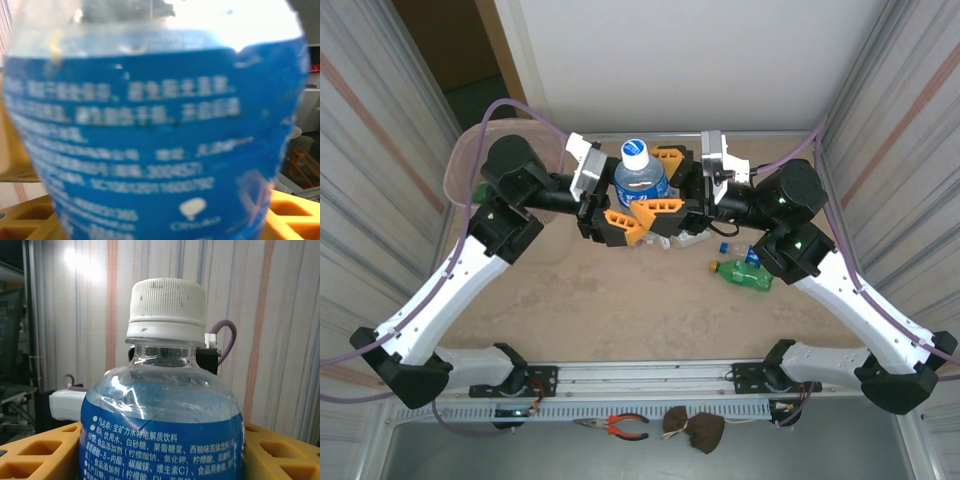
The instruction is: Put the plastic bottles in the bin
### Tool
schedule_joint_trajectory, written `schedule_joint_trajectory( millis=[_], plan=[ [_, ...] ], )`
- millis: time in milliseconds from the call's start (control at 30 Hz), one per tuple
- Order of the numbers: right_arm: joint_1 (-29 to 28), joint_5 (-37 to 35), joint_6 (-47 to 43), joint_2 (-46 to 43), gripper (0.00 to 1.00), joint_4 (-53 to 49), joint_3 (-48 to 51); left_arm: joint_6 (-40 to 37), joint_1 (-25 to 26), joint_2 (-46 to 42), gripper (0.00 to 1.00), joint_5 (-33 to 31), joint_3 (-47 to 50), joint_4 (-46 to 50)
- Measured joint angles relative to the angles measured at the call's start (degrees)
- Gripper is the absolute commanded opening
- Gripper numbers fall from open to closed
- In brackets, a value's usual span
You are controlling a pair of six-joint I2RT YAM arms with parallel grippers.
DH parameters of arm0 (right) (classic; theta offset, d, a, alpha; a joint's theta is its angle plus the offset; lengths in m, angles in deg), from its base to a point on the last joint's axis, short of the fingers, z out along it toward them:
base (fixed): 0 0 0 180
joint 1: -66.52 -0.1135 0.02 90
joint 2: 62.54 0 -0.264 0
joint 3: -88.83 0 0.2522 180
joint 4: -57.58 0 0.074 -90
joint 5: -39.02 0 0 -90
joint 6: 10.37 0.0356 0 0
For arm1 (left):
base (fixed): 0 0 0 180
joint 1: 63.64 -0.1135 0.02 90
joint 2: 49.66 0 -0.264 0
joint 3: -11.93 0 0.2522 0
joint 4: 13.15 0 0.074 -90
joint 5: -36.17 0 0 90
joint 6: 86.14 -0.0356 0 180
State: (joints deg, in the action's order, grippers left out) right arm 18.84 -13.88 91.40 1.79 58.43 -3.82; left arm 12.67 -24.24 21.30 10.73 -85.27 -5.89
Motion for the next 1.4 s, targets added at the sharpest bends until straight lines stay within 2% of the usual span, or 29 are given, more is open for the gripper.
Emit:
schedule_joint_trajectory(
  millis=[200,333,433,700,1067,1233,1400],
  plan=[
    [-0.70,-1.20,-1.16,-0.31,0.67,-1.20,0.00,-1.33,0.00,0.00,0.54,0.24,-0.02,0.81],
    [-1.18,-2.43,-2.12,-0.55,0.81,-1.77,0.00,-3.26,0.02,0.00,0.52,-0.24,-0.04,2.89],
    [-1.51,-3.39,-3.04,-1.31,0.86,-3.08,0.00,-4.81,0.00,-0.04,0.52,-1.36,-0.04,4.96],
    [-1.62,-9.64,-4.94,-6.84,0.90,-8.37,1.20,-9.16,-1.97,-1.73,0.52,-7.96,-1.05,13.29],
    [-1.81,-22.73,-6.84,-12.46,0.90,-16.46,3.43,-14.67,-12.33,-1.49,0.51,-30.97,-10.80,35.15],
    [-1.81,-27.41,-7.78,-12.46,0.89,-20.68,3.43,-14.95,-21.73,2.10,0.51,-39.87,-16.44,46.07],
    [-1.81,-29.64,-7.98,-12.48,0.89,-22.91,3.43,-14.84,-31.36,5.68,0.51,-44.33,-17.59,54.47]
  ],
)
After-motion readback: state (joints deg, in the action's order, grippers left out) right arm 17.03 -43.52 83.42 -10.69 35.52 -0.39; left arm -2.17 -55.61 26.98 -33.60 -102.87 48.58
